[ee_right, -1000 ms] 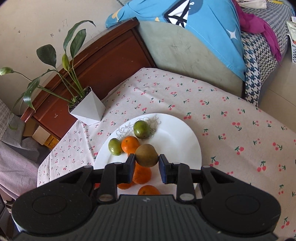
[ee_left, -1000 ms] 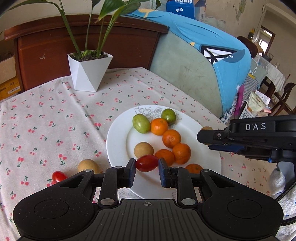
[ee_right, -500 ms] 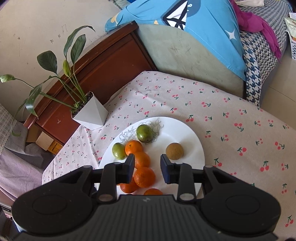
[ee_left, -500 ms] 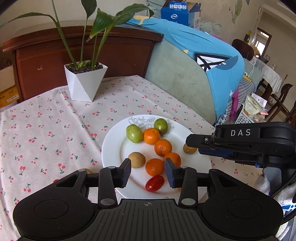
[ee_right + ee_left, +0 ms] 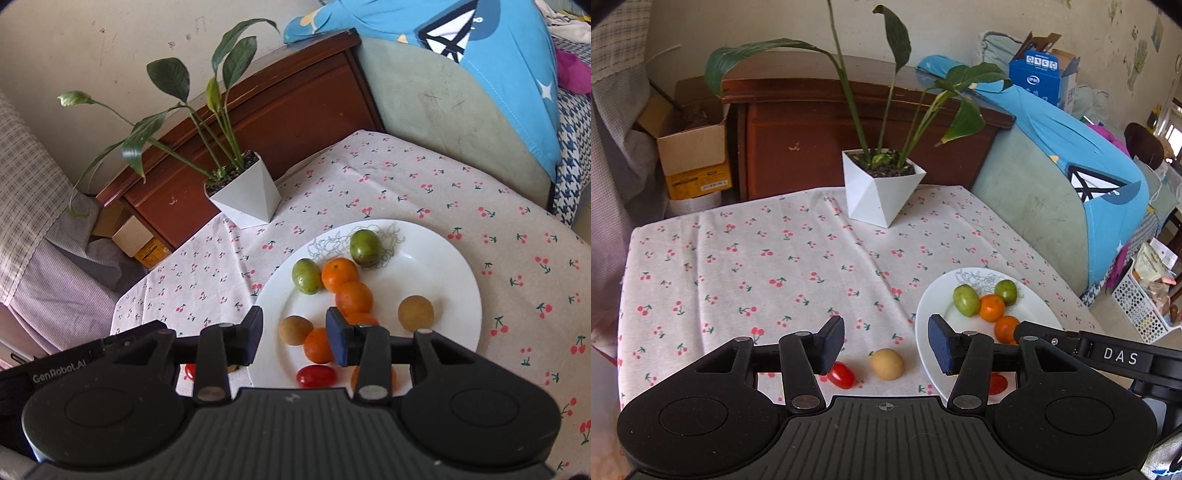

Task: Organize fruits
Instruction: 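Move both tools back toward the last tomato and kiwi, then grasp the red cherry tomato with the left tool while the right tool grasps the kiwi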

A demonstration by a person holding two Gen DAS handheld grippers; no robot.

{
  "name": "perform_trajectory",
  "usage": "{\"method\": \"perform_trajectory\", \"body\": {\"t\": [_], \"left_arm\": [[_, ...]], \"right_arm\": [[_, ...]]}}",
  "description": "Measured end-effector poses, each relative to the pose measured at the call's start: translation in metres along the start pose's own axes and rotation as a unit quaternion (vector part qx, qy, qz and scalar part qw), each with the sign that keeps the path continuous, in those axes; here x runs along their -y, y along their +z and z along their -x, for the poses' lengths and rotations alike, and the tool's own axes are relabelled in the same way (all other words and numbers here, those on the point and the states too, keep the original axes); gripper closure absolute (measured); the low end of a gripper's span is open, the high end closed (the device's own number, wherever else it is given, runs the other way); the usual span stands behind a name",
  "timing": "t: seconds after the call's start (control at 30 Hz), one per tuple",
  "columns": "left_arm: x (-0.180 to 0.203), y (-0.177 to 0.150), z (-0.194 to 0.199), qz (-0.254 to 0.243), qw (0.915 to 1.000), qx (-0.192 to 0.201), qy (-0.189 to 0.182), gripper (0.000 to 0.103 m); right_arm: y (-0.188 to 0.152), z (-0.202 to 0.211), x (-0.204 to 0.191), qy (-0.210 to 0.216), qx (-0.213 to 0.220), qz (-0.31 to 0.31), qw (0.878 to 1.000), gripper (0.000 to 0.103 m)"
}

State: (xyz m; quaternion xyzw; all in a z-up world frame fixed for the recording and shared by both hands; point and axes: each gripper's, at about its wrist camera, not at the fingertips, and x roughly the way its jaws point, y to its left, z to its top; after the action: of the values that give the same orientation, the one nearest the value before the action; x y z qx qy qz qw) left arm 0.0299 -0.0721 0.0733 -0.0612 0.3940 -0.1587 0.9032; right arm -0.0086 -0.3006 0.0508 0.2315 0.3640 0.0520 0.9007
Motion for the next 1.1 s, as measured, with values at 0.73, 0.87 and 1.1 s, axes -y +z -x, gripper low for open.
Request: {"method": "perform_trajectory", "body": {"t": [0.73, 0.87, 1.1], "left_arm": [[-0.052, -0.003, 0.003, 0.059, 0.9975, -0.014, 0.036, 0.053], [-0.056, -0.007, 0.001, 0.058, 0.9974, -0.019, 0.039, 0.053], [-0.065, -0.011, -0.001, 0.062, 0.9967, -0.026, 0.045, 0.053]], "right_arm": [[-0.033, -0.063, -0.071, 0.022, -0.054, 0.183, 0.981, 0.067], [-0.035, -0.071, -0.076, 0.013, -0.056, 0.198, 0.978, 0.068], [-0.041, -0.084, -0.082, -0.002, -0.063, 0.223, 0.973, 0.073]]}}
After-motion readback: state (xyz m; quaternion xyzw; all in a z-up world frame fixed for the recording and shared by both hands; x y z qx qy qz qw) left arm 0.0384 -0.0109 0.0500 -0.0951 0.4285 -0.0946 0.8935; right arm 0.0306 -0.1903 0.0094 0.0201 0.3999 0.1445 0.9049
